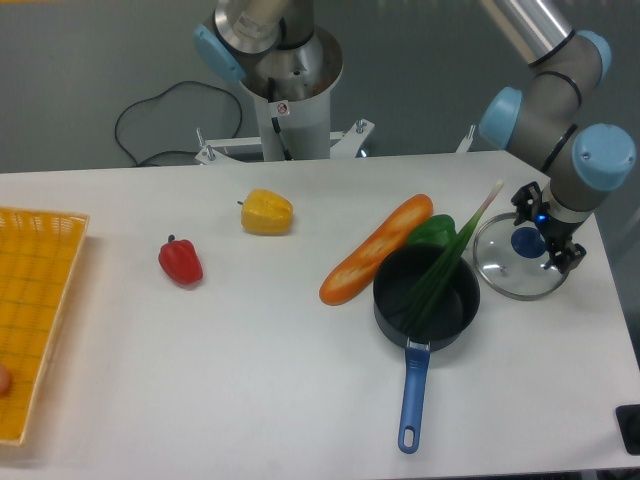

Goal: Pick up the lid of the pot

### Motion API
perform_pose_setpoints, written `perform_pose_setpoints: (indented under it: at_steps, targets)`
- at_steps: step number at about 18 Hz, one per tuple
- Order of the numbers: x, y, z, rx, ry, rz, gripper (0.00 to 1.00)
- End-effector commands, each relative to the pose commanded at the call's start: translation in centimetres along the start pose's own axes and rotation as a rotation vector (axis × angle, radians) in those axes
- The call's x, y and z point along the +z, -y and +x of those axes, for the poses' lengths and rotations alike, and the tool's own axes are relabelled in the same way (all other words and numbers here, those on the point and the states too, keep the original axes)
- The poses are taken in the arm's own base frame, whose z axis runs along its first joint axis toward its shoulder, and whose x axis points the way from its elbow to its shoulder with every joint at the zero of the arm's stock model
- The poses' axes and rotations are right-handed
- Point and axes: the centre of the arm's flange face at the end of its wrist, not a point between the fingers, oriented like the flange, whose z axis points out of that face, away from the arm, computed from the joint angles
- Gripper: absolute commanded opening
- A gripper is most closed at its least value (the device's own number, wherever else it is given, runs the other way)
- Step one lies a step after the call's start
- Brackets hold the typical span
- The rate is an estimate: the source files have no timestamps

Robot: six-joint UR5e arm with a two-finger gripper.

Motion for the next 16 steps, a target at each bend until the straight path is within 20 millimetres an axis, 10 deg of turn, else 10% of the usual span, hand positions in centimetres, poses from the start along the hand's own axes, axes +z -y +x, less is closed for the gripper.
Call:
perform_pose_setpoints:
  at_steps: [16]
  targets:
    - [0.91,0.22,0.33,-0.012,-0.023,0.009,0.9]
